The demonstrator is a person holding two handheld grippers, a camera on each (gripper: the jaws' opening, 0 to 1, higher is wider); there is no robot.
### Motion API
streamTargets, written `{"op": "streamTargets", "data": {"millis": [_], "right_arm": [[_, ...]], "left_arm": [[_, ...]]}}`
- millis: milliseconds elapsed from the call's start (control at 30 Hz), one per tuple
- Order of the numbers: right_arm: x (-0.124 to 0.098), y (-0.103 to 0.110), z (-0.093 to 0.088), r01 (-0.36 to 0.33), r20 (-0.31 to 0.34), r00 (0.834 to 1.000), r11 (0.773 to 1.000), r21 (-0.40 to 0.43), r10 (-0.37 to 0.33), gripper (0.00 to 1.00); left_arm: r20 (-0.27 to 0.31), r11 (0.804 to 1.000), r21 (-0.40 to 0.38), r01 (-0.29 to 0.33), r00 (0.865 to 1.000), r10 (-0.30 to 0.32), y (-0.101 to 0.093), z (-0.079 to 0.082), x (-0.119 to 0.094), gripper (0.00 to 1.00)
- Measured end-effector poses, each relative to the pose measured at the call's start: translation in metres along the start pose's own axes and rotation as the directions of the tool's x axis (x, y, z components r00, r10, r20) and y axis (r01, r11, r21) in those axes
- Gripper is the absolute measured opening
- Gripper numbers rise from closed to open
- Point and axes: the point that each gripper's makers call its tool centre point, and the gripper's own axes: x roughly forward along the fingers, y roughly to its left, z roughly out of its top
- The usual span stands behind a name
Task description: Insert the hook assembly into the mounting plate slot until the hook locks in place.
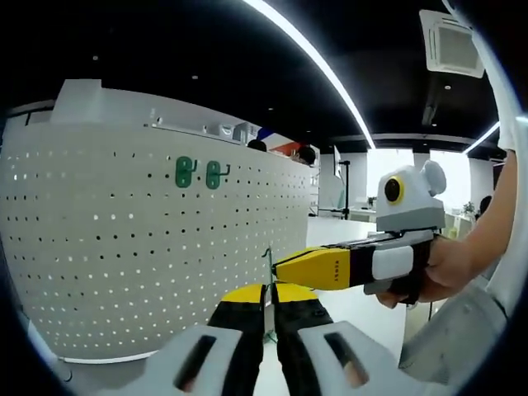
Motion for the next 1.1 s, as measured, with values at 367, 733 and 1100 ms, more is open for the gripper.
{"op": "streamTargets", "data": {"millis": [367,733,1100], "right_arm": [[0.0005,0.0014,-0.0013,0.007,-0.002,1.000,1.000,0.019,-0.007,0.01],[-0.0016,0.0014,0.0002,0.004,0.006,1.000,1.000,0.021,-0.004,0.01],[-0.0032,0.0007,0.0023,-0.003,0.003,1.000,1.000,0.030,0.002,0.00]], "left_arm": [[-0.002,1.000,-0.013,-0.007,1.000,0.007,0.0001,-0.0018,-0.0013,0.03],[-0.003,1.000,-0.006,0.003,1.000,-0.003,-0.0024,-0.0012,-0.0009,0.04],[-0.023,0.999,0.050,0.012,1.000,-0.011,-0.0061,-0.0024,0.0012,0.22]]}}
